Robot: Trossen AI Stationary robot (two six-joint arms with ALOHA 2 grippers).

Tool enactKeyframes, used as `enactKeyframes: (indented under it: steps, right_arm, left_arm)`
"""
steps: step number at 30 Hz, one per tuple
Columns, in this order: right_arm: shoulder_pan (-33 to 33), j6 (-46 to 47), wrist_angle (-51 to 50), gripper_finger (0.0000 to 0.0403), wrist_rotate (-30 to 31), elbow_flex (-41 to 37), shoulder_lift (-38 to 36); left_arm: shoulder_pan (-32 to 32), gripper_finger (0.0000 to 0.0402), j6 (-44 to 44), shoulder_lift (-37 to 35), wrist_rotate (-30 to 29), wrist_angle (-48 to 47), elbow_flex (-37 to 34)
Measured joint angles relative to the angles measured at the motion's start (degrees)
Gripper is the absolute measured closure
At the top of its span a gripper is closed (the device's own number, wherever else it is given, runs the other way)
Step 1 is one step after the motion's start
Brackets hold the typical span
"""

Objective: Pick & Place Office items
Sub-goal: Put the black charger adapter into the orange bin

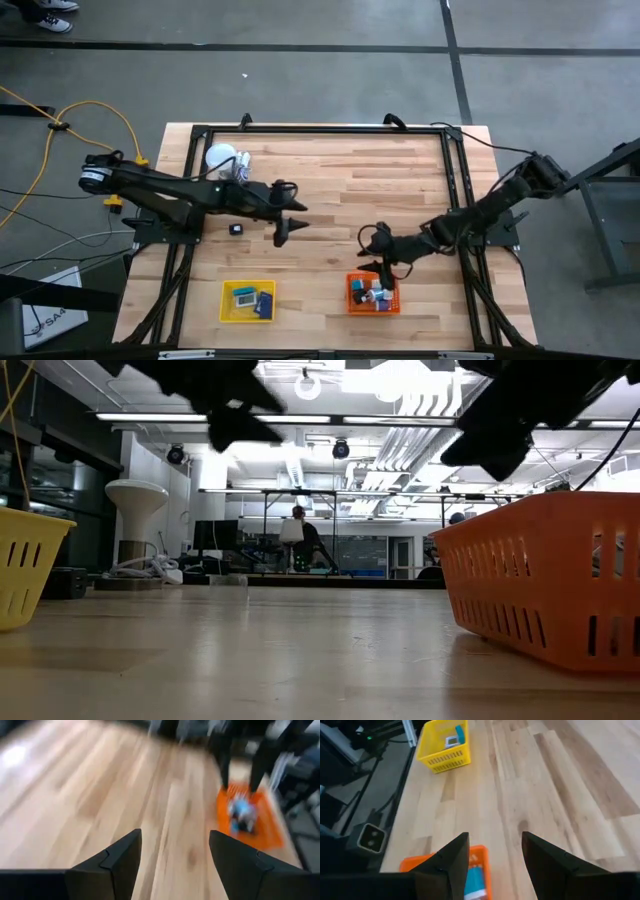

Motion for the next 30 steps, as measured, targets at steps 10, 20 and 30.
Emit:
enactKeyframes:
  steps: [10, 20, 30]
  right_arm:
    - [-4.1, -5.1, 1.6, 0.0234, -0.1, 0.0, 0.0]
    - [-7.2, -6.3, 2.4, 0.0234, -1.7, 0.0, 0.0]
    - [-7.7, -6.0, 3.4, 0.0234, -1.6, 0.0, 0.0]
  left_arm:
    - [0.0, 0.0175, -9.2, -3.2, 0.1, -31.8, 0.0]
    - [-1.4, 0.0175, -15.4, -3.0, 0.4, -47.3, 0.0]
    - [-3.3, 0.0175, -15.5, -2.8, 4.7, -50.5, 0.0]
